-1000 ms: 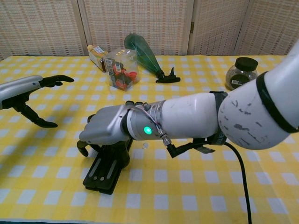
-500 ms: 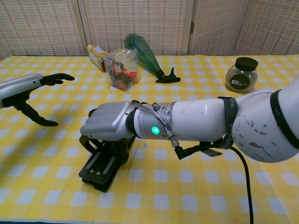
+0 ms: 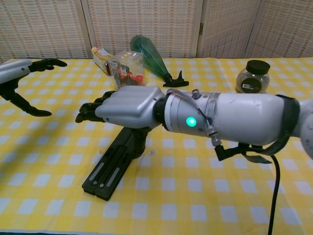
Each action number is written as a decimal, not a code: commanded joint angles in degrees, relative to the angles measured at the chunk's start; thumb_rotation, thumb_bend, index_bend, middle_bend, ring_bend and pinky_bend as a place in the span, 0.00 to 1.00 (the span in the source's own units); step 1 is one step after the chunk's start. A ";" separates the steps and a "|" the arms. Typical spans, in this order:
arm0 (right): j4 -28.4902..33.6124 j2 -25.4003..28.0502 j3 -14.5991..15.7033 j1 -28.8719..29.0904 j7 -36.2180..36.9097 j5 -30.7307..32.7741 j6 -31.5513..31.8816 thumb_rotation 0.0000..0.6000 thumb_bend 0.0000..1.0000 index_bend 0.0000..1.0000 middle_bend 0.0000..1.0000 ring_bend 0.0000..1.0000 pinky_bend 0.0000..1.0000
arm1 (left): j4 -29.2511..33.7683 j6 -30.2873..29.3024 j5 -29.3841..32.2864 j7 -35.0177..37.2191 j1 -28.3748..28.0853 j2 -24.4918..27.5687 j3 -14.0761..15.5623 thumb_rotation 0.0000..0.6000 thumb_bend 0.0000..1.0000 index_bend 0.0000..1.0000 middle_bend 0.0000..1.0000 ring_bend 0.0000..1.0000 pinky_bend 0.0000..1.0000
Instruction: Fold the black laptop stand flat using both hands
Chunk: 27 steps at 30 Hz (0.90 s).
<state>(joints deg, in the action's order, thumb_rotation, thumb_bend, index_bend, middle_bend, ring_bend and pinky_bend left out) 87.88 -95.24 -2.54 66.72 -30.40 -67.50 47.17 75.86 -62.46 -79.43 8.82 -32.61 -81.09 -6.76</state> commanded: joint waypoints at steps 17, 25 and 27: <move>21.89 31.22 14.36 -33.36 5.62 -8.66 36.89 1.00 0.23 0.00 0.05 0.08 0.00 | 15.00 -15.05 3.95 -10.68 13.03 14.77 0.88 1.00 0.22 0.00 0.00 0.00 0.00; 14.92 36.16 16.47 -45.05 18.10 -10.68 43.51 1.00 0.23 0.00 0.04 0.04 0.00 | 14.93 -24.73 -0.89 -10.94 19.69 15.08 3.41 1.00 0.23 0.02 0.01 0.00 0.00; 13.43 36.13 16.27 -47.33 20.56 -11.28 45.01 1.00 0.23 0.00 0.04 0.04 0.00 | 15.09 -26.34 -1.88 -11.80 20.93 15.17 4.04 1.00 0.23 0.02 0.01 0.00 0.00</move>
<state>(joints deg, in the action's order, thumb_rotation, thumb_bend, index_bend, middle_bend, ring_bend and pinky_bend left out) 103.59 -60.10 13.23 22.15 -12.56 -77.62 89.88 90.85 -87.35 -80.10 -2.20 -13.02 -66.08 -3.59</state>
